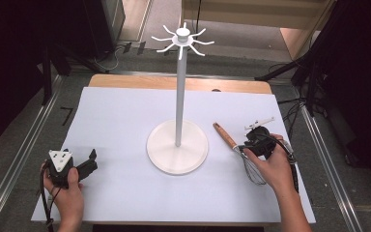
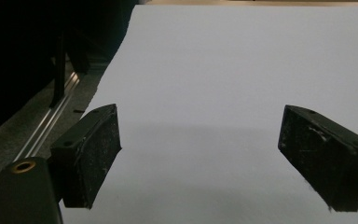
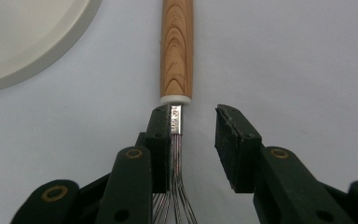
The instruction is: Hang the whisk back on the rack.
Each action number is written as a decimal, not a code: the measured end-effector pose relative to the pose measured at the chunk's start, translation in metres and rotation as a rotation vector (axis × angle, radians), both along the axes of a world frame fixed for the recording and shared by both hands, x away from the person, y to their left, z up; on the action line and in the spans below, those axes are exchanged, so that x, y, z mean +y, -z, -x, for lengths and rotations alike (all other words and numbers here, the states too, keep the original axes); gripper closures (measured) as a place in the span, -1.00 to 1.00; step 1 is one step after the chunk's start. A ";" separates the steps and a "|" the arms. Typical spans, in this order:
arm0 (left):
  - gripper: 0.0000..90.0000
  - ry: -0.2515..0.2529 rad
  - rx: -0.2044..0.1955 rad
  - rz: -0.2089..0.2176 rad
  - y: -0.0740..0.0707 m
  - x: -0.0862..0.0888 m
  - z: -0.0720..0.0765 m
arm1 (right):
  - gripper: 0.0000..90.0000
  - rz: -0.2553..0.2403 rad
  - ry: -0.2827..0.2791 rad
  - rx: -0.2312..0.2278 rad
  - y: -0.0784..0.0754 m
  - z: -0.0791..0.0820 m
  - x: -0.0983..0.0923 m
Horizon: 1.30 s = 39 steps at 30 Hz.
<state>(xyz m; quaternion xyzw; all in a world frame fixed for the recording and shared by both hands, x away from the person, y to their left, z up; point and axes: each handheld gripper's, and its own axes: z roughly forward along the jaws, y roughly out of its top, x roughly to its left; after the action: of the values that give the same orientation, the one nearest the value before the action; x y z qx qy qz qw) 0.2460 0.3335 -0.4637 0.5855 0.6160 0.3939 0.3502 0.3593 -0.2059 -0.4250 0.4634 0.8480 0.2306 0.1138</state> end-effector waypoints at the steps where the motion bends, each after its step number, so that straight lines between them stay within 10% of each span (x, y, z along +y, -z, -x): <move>1: -0.70 0.001 -0.001 0.000 0.000 0.000 0.000 | 0.50 0.007 -0.003 0.016 0.001 -0.001 0.002; 10: -0.70 0.001 0.001 -0.001 0.000 0.000 0.000 | 0.46 0.056 -0.025 0.114 0.008 -0.009 0.012; 39: -0.70 0.005 0.003 -0.006 0.000 -0.001 -0.001 | 0.81 0.196 -0.053 0.198 0.020 -0.020 0.029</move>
<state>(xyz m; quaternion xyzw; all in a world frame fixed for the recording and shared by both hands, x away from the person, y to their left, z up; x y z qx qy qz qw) 0.2466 0.3330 -0.4638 0.5888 0.6138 0.3938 0.3485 0.3792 -0.1768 -0.4451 0.4479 0.8856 0.1027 0.0681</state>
